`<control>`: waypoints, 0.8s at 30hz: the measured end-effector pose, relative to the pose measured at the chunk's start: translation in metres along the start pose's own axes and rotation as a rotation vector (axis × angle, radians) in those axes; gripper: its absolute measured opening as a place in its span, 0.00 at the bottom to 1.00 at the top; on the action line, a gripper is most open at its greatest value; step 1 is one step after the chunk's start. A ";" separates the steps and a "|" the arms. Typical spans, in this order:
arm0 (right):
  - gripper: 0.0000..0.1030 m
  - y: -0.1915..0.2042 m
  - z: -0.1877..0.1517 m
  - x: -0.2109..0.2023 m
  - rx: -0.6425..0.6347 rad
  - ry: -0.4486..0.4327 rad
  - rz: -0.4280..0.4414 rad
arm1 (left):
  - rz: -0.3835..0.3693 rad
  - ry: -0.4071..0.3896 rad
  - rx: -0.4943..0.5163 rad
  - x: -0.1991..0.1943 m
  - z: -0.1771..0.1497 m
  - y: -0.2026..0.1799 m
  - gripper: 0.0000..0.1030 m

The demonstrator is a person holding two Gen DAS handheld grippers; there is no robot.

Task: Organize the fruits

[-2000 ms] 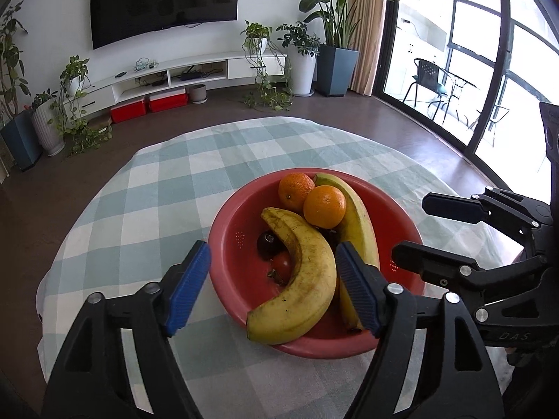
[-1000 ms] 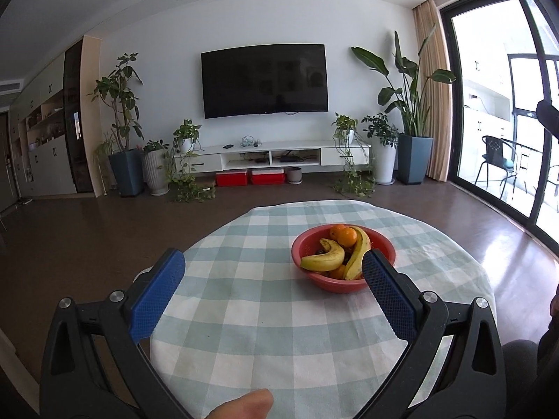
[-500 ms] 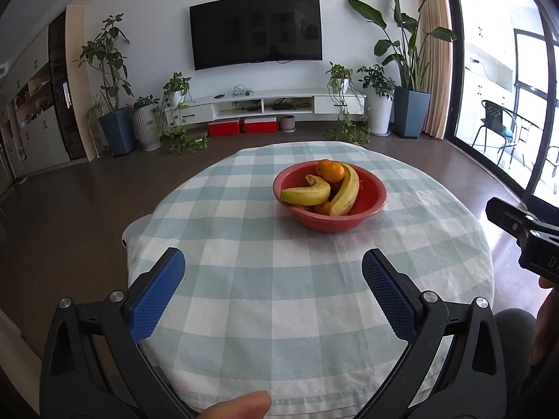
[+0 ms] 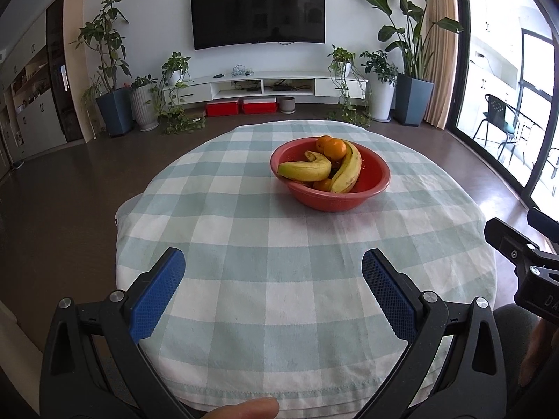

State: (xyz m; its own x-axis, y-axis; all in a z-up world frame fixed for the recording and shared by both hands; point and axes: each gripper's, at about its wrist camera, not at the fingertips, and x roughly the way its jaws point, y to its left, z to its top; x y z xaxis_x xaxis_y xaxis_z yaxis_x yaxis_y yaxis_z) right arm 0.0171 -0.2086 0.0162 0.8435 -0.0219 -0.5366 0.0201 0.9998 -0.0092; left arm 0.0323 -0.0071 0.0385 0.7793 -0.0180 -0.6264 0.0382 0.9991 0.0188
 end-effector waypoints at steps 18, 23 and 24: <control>1.00 0.010 -0.003 0.004 -0.018 0.021 0.005 | -0.002 0.038 -0.012 0.015 -0.008 0.002 1.00; 1.00 0.011 -0.003 0.005 -0.019 0.024 0.006 | -0.003 0.042 -0.012 0.016 -0.010 0.001 1.00; 1.00 0.011 -0.004 0.005 -0.020 0.024 0.006 | -0.003 0.042 -0.013 0.017 -0.010 0.001 1.00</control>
State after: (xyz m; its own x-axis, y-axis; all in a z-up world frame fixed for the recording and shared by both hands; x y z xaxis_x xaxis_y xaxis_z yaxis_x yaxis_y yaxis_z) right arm 0.0193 -0.1976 0.0103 0.8303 -0.0158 -0.5571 0.0039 0.9997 -0.0225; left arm 0.0393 -0.0056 0.0201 0.7523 -0.0196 -0.6586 0.0323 0.9995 0.0071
